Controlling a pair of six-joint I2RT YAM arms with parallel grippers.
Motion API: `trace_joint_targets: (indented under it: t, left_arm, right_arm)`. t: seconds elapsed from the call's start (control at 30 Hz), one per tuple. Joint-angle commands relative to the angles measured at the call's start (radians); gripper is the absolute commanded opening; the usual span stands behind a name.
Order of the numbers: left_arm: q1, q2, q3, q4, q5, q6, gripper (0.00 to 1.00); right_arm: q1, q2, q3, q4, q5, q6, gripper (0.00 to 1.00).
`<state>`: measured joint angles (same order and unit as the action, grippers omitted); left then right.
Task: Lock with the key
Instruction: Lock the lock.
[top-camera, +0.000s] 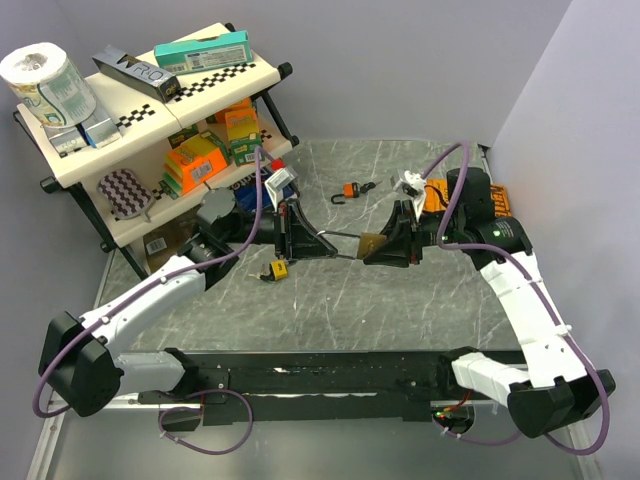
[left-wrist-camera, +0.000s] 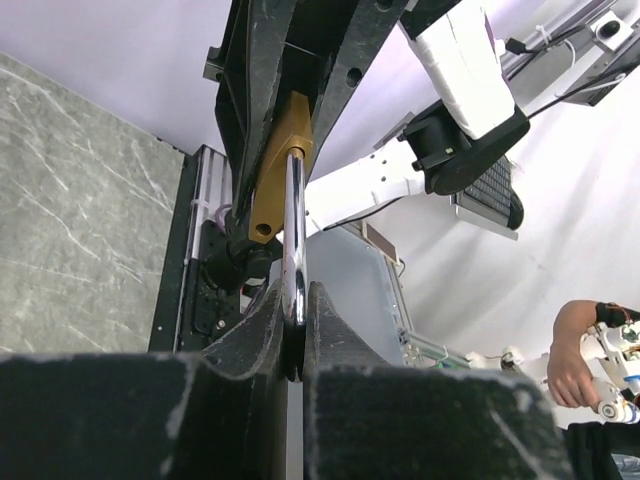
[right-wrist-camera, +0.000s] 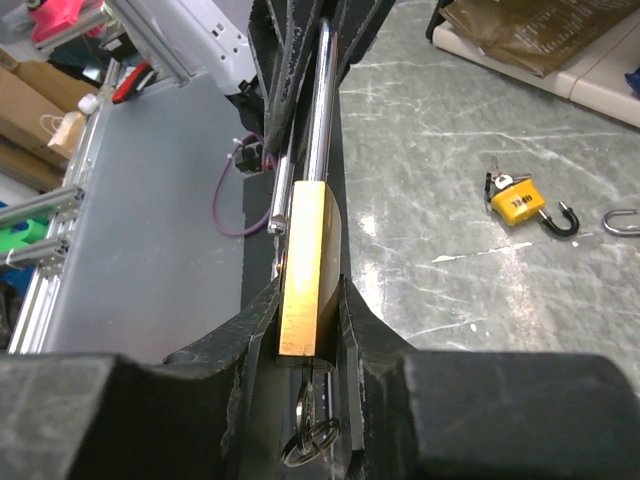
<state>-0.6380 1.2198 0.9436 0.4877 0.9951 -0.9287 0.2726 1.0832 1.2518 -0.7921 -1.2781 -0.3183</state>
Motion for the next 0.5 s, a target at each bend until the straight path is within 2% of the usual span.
trace_joint_targets:
  t: [0.0, 0.13, 0.27, 0.47]
  left_arm:
    - [0.014, -0.043, 0.024, 0.063, -0.041, 0.08, 0.01]
    - [0.012, -0.057, 0.069, -0.153, -0.082, 0.307, 0.01]
    - [-0.014, -0.071, 0.087, -0.248, -0.119, 0.497, 0.01]
    - [-0.054, -0.057, 0.107, -0.27, -0.127, 0.527, 0.01]
  right_arm:
    - [0.008, -0.005, 0.009, 0.074, -0.115, 0.051, 0.0]
    - [0.008, 0.006, 0.001, 0.12, -0.176, 0.119, 0.0]
    - [0.013, 0.014, -0.014, 0.212, -0.236, 0.229, 0.0]
    - [0.037, 0.021, -0.008, 0.205, -0.239, 0.237, 0.0]
